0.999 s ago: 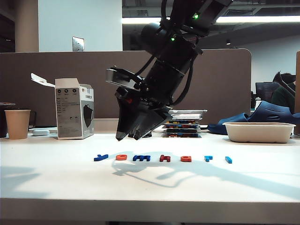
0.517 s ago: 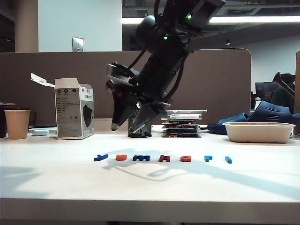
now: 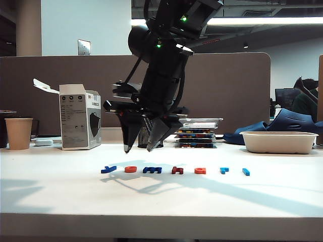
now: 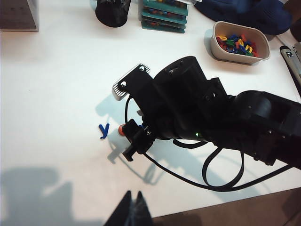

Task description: Select the appropriate letters from the row of letter magnets placed on the table to arrange into the word "car".

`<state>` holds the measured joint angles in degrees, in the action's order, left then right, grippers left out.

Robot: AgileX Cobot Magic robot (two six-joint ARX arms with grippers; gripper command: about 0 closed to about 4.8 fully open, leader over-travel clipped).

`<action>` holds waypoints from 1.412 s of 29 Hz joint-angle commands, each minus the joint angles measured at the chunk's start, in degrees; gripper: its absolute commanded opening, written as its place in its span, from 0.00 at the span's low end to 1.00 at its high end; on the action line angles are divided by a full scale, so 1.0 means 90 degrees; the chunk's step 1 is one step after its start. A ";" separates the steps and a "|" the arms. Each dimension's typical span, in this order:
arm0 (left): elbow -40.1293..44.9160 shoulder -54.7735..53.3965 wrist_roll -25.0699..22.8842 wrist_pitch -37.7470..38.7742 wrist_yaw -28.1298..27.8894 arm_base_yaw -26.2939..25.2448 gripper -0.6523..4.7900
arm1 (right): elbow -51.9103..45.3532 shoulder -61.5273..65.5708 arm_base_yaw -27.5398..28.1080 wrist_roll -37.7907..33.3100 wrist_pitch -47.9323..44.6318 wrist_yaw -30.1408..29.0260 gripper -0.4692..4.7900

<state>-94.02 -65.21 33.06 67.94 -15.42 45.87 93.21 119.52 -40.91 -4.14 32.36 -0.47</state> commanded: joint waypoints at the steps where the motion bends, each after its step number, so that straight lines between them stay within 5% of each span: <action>1: -0.0012 0.0015 -0.0005 -0.0085 0.0002 0.0000 0.11 | 0.0032 -0.0019 -0.0027 -0.0631 -0.0041 0.0090 0.58; 20: -0.0012 0.0015 -0.0005 -0.0085 0.0002 0.0000 0.11 | 0.0029 0.0051 -0.0347 -0.3208 -0.0177 0.0755 0.55; 41: -0.0012 0.0015 -0.0005 -0.0085 0.0002 0.0000 0.11 | 0.0029 0.0342 -0.0631 -0.3662 -0.0457 0.1076 0.49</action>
<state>-94.02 -65.21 33.06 67.94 -15.42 45.87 93.21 122.96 -46.52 -36.80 29.32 7.92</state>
